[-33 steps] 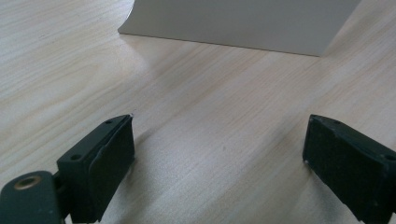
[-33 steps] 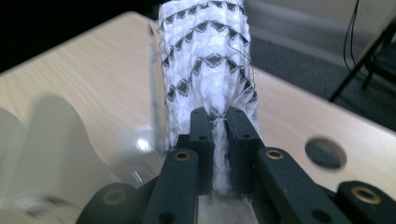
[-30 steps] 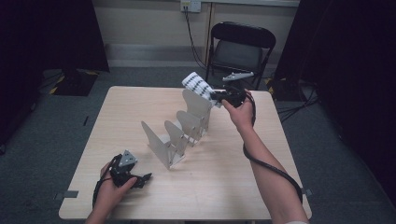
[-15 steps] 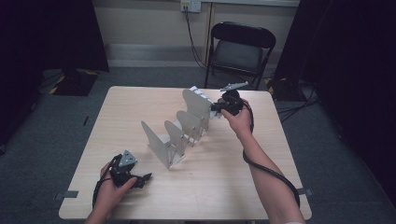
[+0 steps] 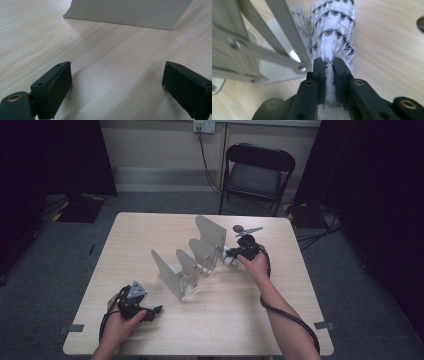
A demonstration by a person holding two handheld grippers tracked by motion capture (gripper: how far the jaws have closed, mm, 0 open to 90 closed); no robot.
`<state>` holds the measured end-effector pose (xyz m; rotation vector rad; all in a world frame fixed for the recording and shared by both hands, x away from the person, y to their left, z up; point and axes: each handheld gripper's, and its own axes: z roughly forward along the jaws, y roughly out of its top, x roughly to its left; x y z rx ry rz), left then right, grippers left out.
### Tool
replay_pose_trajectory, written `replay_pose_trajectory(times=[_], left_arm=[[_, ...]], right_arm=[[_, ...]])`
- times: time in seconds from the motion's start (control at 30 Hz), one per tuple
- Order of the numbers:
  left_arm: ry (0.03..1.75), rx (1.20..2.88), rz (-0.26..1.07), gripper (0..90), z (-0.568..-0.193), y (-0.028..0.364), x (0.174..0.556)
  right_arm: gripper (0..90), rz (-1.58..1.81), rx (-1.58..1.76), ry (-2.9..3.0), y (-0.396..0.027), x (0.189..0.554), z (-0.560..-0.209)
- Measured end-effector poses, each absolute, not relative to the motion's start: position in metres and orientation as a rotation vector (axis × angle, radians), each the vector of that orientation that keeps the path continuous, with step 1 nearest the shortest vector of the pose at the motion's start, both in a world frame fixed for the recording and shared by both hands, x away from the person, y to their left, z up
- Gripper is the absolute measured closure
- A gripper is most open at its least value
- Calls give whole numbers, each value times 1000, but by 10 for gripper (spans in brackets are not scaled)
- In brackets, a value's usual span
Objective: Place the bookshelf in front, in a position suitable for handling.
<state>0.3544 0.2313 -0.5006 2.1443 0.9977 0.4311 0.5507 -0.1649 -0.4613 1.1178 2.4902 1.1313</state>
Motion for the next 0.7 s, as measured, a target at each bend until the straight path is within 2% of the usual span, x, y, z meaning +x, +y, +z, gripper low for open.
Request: replay_pose_trajectory(times=[0.17,0.7], left_arm=[[998,2144,431,90,-501,231,354],[998,2143,433,90,-501,231,354]], right_arm=[[817,1116,1147,2477,-170,541,-475],[793,1027,1160,2461,-199,495,-474]])
